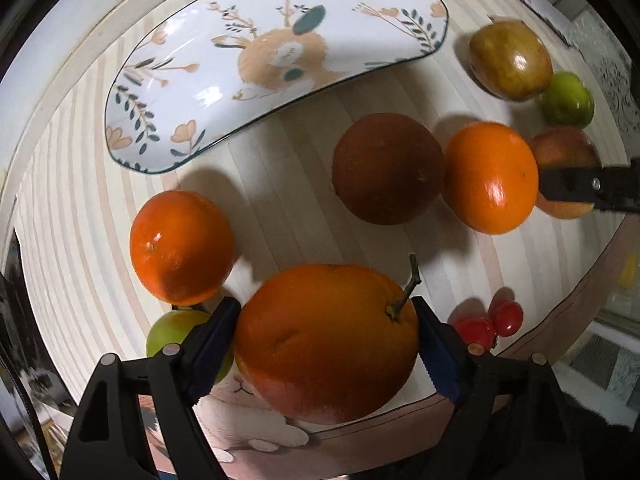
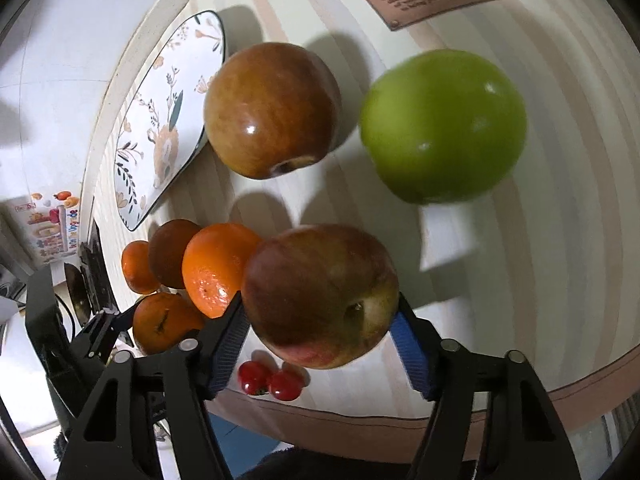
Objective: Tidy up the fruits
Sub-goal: 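Carry the red apple and large orange onto the deer plate and open both tools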
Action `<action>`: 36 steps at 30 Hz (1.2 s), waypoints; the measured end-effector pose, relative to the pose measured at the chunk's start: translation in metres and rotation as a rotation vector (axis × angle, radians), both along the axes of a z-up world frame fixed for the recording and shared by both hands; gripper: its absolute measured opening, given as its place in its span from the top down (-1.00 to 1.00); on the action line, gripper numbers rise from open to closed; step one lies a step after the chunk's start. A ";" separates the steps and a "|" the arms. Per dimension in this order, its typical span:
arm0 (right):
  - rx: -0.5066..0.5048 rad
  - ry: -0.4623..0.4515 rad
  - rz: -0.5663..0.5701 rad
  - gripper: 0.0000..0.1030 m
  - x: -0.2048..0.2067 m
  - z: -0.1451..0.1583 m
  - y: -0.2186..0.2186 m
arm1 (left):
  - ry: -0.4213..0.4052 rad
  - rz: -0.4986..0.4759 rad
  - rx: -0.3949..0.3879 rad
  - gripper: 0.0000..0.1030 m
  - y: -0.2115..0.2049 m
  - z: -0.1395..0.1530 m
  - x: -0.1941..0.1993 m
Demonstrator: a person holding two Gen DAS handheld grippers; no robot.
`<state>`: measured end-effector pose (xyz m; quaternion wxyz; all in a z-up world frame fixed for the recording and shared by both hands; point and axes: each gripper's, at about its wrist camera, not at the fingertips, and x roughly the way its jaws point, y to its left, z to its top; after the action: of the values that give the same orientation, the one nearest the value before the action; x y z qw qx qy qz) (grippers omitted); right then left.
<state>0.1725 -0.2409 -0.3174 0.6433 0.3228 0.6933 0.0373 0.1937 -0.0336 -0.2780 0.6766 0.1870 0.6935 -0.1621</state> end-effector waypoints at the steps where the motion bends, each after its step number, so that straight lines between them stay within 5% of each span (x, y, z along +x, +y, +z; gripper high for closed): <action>1: 0.008 -0.004 -0.011 -0.36 -0.002 -0.001 -0.002 | 0.002 0.015 -0.014 -0.61 0.004 0.001 0.000; 5: 0.030 -0.021 -0.073 -0.35 -0.012 -0.002 -0.011 | 0.001 0.054 -0.032 -0.61 0.019 0.010 0.001; 14: -0.135 -0.102 0.037 -0.34 -0.006 0.030 -0.009 | -0.005 0.069 -0.056 -0.60 0.040 0.022 0.003; 17: -0.141 -0.084 0.051 -0.36 0.000 0.023 -0.012 | 0.024 0.061 -0.022 -0.62 0.040 0.006 0.003; 26: -0.112 -0.100 -0.006 -0.35 0.017 0.021 -0.023 | 0.001 0.077 -0.062 -0.61 0.045 0.023 0.010; 36: -0.102 -0.228 0.021 -0.34 0.018 0.069 -0.003 | -0.014 0.182 -0.230 -0.60 0.049 0.092 0.045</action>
<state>0.1906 -0.2440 -0.2484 0.7330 0.2760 0.6200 0.0452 0.2384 0.0155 -0.1858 0.7105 0.0456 0.6796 -0.1769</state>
